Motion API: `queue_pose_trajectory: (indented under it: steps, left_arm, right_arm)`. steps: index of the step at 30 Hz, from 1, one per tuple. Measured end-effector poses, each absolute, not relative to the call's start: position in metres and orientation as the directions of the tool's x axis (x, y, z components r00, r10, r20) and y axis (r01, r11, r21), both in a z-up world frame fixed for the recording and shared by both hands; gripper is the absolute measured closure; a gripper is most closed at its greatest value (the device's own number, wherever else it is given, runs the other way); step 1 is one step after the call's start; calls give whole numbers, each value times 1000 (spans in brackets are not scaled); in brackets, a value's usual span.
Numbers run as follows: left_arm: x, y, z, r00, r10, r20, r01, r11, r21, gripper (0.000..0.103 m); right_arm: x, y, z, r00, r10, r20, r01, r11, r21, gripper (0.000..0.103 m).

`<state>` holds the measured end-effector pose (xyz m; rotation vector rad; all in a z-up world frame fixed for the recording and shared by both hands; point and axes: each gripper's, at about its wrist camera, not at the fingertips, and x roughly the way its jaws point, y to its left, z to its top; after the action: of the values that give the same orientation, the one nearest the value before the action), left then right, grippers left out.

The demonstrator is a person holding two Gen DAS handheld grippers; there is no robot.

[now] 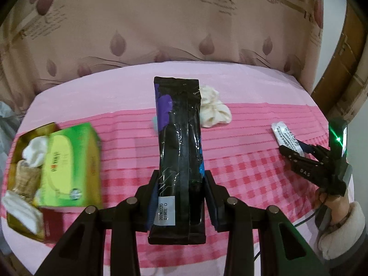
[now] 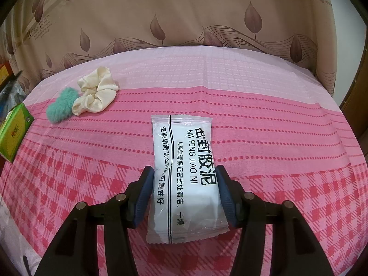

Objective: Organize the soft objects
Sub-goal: 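Carry the black pouch into the gold tin and open the left gripper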

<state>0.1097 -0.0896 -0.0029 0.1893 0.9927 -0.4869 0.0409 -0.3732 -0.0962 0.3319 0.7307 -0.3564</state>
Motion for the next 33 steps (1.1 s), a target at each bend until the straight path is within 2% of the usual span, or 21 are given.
queue_pose_trajectory:
  steps: [14,26,33]
  left_arm:
    - [134,26,30,553,-166,-816,304,953,12,67]
    - [176,104,18,538,-52,-841,172,984,49,67]
    - [201,131,2,497,-33,-867,138,990,42,67]
  right_arm:
    - [41,-373,-97,691,-198,-696,426,889,170,50]
    - [41,-373,-97,687,-203,-698,427,889,163,50]
    - [41,-374,-97,687,-204,-698,428,889,161,50]
